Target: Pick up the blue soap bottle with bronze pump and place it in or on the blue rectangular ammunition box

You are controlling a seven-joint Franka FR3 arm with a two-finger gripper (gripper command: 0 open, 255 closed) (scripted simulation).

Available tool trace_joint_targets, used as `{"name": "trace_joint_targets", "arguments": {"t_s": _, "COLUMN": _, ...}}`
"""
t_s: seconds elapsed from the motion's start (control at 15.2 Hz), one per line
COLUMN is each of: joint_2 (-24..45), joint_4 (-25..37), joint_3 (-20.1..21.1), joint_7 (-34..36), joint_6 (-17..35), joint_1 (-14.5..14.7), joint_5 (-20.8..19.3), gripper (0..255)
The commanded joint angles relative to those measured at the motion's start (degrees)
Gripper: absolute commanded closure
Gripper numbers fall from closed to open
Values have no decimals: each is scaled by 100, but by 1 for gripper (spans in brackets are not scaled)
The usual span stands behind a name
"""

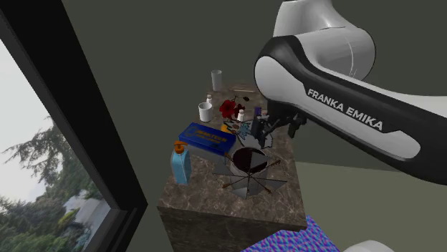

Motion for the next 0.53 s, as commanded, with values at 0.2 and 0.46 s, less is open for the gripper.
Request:
{"name": "trace_joint_targets", "arguments": {"t_s": 0.2, "joint_2": 197, "joint_4": -213, "joint_3": 330, "joint_7": 594, "joint_6": 428, "joint_1": 20, "joint_5": 186, "gripper": 0}}
{"name": "trace_joint_targets", "arguments": {"t_s": 0.46, "joint_2": 606, "joint_4": -361, "joint_3": 768, "joint_7": 1375, "joint_6": 1015, "joint_1": 41, "joint_5": 390, "gripper": 0}}
